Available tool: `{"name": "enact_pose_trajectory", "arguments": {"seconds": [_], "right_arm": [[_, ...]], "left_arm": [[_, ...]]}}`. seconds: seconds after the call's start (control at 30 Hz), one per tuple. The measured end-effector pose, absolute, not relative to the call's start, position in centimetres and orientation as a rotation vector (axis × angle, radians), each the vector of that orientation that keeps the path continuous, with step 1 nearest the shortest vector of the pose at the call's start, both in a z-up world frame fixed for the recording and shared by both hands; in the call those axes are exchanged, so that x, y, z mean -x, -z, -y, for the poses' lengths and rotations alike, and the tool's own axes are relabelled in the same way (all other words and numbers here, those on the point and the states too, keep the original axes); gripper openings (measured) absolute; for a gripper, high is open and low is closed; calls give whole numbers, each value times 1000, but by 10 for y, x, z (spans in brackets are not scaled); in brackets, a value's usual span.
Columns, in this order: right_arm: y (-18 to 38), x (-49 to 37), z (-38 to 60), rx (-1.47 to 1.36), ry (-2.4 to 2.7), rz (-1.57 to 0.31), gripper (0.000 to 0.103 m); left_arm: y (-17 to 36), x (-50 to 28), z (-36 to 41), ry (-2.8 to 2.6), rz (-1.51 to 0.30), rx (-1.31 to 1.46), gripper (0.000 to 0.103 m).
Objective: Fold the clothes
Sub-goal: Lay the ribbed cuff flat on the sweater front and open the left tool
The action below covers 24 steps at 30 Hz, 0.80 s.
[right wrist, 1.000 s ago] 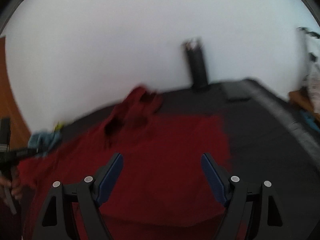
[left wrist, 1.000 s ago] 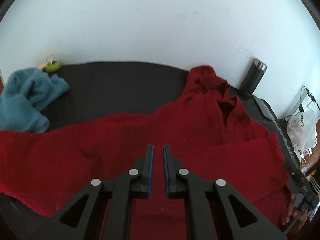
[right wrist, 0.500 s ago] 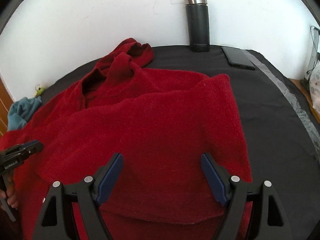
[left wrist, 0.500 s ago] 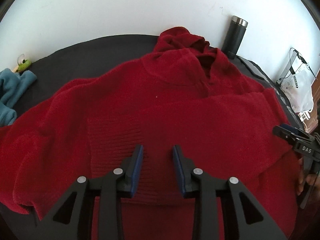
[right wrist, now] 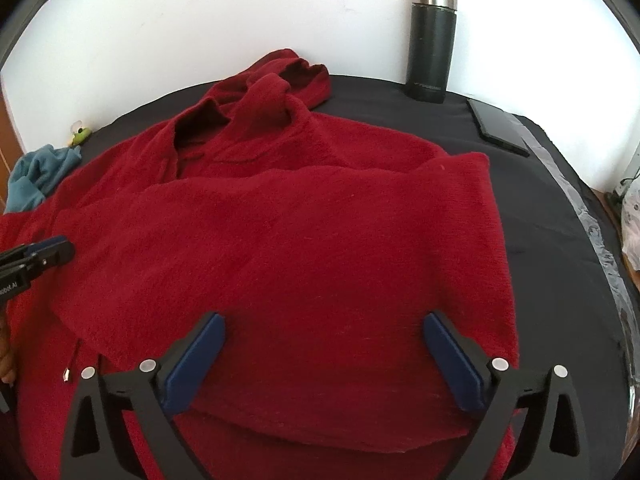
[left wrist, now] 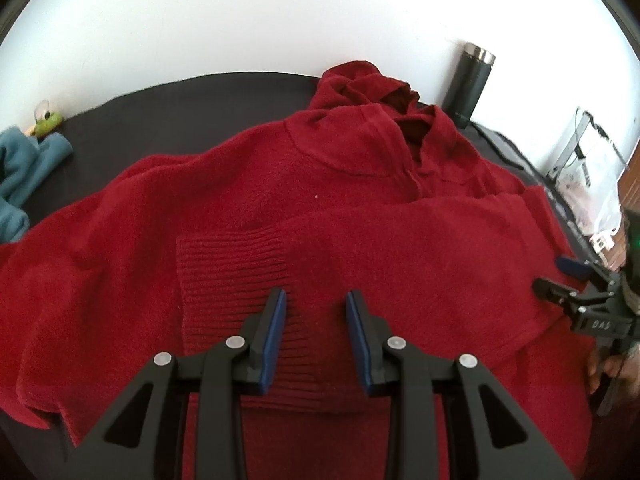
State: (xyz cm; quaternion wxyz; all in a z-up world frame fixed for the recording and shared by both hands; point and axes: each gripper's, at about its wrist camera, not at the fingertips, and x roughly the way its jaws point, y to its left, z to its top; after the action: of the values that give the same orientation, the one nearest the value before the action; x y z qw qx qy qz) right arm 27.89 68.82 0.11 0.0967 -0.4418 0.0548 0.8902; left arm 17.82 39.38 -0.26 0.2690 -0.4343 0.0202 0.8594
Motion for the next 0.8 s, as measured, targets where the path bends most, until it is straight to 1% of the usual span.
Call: {"name": "enact_pose_trajectory", "arguments": {"seconds": [0.07,0.1,0.13,0.2,0.33,0.4,0.6,0.8], "right_arm": [[-1,-279,-688,1309,-2639,-164,102],[-1,-279,-688,1309,-2640,-165,102],[-2,-279,-688,1309,-2640,-165,102],[-2,-279,-687,1310,-2640,-162,102],[-1,-279,-685,1312,-2637,-152,102],[-1,-279,-685,1313,-2637,-150,102],[-1,-280,-684,1314,-2637,-146,102],[-1,-280,-684,1313,-2637,-146,102]], "left_arm": [[1,-179,-388,-2319,-14,1192,35],[-1,-181,-385,-2332,-6,1198,40],[-3,-183,-382,-2348,1,1202,51],[-6,-188,-374,-2393,-1,1187,63],[-10,-198,-360,-2519,-44,1174,76],[-12,-203,-356,-2576,-69,1163,79],[-13,-210,-351,-2668,-130,1128,80],[-9,-207,-353,-2681,-136,1141,80]]}}
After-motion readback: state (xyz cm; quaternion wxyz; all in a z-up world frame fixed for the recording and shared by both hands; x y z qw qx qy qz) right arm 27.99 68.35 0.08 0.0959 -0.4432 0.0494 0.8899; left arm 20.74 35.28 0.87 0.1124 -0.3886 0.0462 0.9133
